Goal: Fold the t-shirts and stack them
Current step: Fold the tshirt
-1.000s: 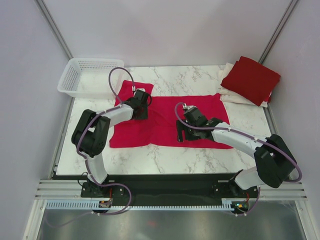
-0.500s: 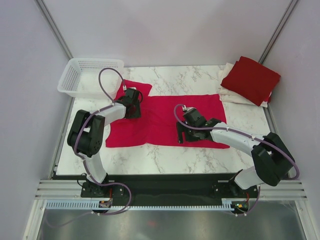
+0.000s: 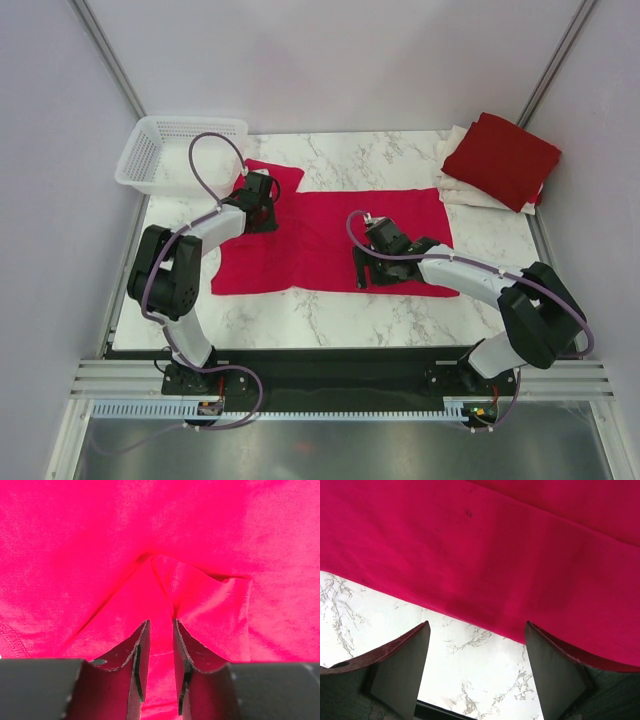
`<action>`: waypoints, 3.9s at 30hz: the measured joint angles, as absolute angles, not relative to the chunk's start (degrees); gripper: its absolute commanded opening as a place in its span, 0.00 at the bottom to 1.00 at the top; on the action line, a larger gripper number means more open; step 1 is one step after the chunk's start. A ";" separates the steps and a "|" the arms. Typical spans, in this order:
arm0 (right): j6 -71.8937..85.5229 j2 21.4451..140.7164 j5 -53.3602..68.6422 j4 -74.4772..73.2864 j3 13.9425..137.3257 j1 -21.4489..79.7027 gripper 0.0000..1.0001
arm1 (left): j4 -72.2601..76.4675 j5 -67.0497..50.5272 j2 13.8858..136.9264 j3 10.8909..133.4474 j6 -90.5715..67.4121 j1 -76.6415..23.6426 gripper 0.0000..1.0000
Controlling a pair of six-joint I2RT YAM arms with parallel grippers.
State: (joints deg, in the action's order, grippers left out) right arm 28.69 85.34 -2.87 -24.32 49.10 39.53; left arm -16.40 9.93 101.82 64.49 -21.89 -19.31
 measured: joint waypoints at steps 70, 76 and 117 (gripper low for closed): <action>27.73 87.46 -2.85 -22.61 46.39 39.53 0.84 | -29.04 21.54 105.97 81.43 -13.15 -19.46 0.44; 27.33 87.46 -2.90 -22.20 46.24 39.53 0.85 | -35.09 29.21 113.01 90.48 -8.67 -16.19 0.50; 27.18 85.97 -2.74 -19.27 44.25 39.53 0.85 | -28.58 10.37 107.57 71.29 -16.05 -23.00 0.38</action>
